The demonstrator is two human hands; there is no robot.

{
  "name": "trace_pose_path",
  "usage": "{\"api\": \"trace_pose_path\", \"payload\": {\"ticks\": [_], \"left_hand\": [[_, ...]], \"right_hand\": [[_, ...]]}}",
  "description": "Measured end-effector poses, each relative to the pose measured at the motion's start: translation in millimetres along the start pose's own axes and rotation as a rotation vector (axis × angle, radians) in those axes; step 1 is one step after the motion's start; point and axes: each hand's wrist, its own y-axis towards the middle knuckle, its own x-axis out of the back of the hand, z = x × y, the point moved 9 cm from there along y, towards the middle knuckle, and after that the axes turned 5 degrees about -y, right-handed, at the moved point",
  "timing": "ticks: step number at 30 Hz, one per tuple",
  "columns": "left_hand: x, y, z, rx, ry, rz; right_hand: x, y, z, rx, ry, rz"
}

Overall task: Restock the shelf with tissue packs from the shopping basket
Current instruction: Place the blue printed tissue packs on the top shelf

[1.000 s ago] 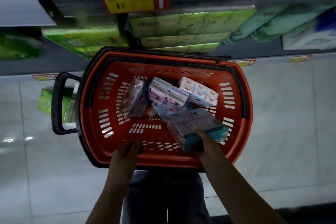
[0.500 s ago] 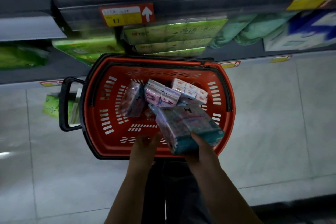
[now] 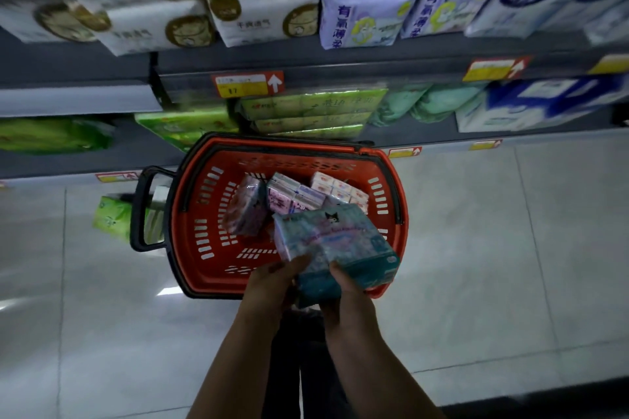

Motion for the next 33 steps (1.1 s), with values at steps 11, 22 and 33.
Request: {"api": "trace_pose_path", "payload": {"ticks": [11,22,33], "left_hand": [[17.9,-105.5,-72.2,-0.213,0.085,-0.007],[12.6,-260.3,-152.5,-0.424,0.002,0.133],[-27.2,-441.2,-233.0,-0.788,0.010,0.393]], "right_hand": [[-32.4,-115.9,20.1,0.068,-0.002,0.223],[-35.1,-240.5,142.5,0.352,-0.140,0.380],[-61.9,-409.2,225.3,0.649,-0.155,0.544]]}}
